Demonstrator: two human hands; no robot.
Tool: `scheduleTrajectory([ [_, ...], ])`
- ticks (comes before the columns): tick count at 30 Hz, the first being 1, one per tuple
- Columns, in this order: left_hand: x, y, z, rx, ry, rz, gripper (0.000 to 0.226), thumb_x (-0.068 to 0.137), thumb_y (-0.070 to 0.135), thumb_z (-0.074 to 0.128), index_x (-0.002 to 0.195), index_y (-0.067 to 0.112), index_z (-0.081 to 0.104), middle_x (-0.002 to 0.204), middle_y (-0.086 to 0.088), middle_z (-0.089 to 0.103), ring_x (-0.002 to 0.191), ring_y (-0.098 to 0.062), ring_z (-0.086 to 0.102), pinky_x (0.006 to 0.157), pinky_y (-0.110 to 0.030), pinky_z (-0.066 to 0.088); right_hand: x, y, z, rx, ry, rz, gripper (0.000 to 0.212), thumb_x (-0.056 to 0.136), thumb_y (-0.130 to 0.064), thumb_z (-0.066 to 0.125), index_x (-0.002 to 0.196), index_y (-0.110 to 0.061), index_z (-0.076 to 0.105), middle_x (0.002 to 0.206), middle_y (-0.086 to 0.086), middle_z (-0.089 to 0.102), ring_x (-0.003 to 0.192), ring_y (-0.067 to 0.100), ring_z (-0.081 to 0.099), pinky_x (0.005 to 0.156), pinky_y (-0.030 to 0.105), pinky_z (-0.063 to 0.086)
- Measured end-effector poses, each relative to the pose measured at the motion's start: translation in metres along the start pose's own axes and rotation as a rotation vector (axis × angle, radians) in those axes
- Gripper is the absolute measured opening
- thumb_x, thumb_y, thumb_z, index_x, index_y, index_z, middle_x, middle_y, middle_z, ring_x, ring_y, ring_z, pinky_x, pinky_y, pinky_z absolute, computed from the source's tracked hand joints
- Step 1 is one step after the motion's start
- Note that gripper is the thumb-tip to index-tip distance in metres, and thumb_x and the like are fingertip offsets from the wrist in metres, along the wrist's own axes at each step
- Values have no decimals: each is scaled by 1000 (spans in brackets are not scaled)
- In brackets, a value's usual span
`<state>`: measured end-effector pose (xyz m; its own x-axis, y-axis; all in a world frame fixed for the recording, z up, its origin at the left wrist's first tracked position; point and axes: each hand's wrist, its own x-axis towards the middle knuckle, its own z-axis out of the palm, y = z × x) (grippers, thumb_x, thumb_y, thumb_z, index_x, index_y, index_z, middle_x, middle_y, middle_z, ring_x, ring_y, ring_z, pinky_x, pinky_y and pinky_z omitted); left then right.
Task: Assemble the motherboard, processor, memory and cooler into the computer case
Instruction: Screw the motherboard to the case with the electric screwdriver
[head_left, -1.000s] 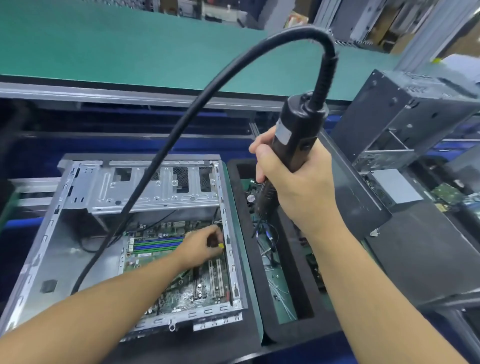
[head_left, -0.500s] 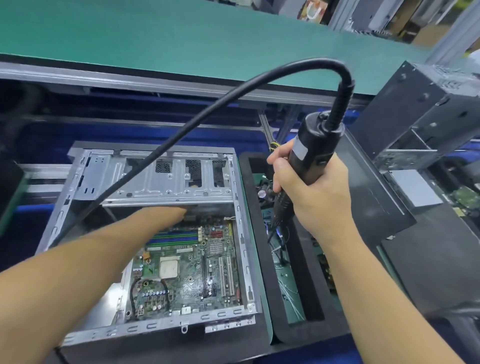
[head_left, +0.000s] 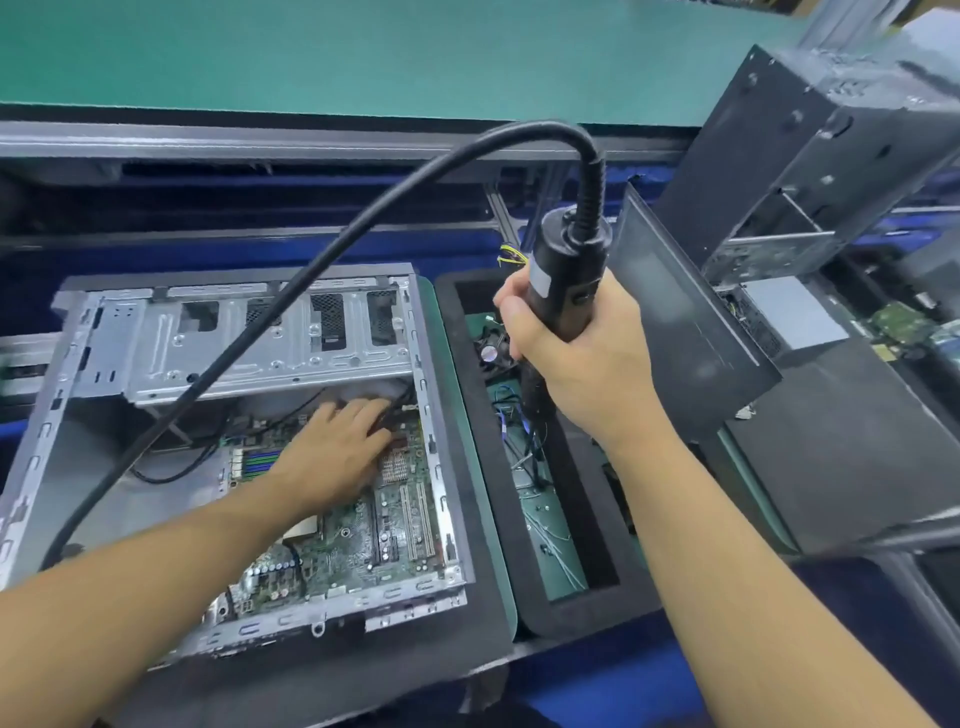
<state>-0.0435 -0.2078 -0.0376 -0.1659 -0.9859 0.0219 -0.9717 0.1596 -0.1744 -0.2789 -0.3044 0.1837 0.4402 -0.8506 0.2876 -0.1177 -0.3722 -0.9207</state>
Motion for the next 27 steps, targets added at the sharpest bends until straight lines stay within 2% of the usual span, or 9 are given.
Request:
scheduleTrajectory([
  [4,-3,-16,-14,0,-191,-346,22,93,35,44,104,29,62,110,1,66,86,-20,64,79,-38,47,-1,7,-4,35,-22,13,29,82,-30,70,93,-6,60,87,12,67,73,35,60,73,54,54],
  [8,-11,-43,-16,-64,-282,-639,44,92,49,25,85,24,61,71,7,60,60,-14,53,70,-35,46,-4,13,-6,41,-79,18,27,83,-30,70,94,-7,62,82,8,66,74,32,61,72,48,54],
  [10,-18,-57,-15,-91,-495,-745,55,92,57,23,101,25,66,94,1,64,89,-20,60,83,-40,43,-5,17,-7,48,-99,14,24,85,-27,70,94,-7,61,79,8,64,74,32,60,72,47,53],
  [12,-22,-60,-12,-139,-671,-742,56,92,63,25,120,28,59,134,-9,51,131,-32,38,106,-51,26,-4,19,-7,59,-117,23,21,86,-24,71,93,-7,61,78,7,63,74,33,60,72,47,54],
  [14,-26,-54,-10,-192,-529,-639,53,91,64,30,121,31,57,126,-12,53,126,-36,41,105,-53,28,-2,22,-7,65,-135,13,18,87,-21,72,92,-9,60,77,6,63,73,30,60,71,41,56],
  [16,-33,-43,-14,-178,-220,-465,49,87,62,31,110,33,63,91,-7,52,90,-29,51,87,-49,40,0,24,-5,85,-150,1,15,86,-19,73,90,-12,60,78,7,63,73,30,58,69,36,52],
  [18,-41,-33,-18,-174,-22,-262,43,87,58,33,94,34,69,96,-5,50,82,-23,42,76,-44,40,3,25,-3,96,-161,-9,15,86,-20,73,89,-16,59,79,9,62,74,31,57,67,36,50],
  [22,-35,-12,-32,-252,104,-36,33,91,39,41,80,20,66,125,-7,54,112,-29,48,87,-44,38,9,23,0,117,-158,-46,16,87,-18,73,90,-10,60,75,3,62,73,26,57,68,30,51],
  [27,-11,16,-71,-539,183,-15,21,95,30,34,87,18,50,82,9,46,70,-12,43,62,-29,39,13,21,-9,134,-167,-55,20,88,-18,70,93,-2,59,80,12,65,69,34,58,66,48,53],
])
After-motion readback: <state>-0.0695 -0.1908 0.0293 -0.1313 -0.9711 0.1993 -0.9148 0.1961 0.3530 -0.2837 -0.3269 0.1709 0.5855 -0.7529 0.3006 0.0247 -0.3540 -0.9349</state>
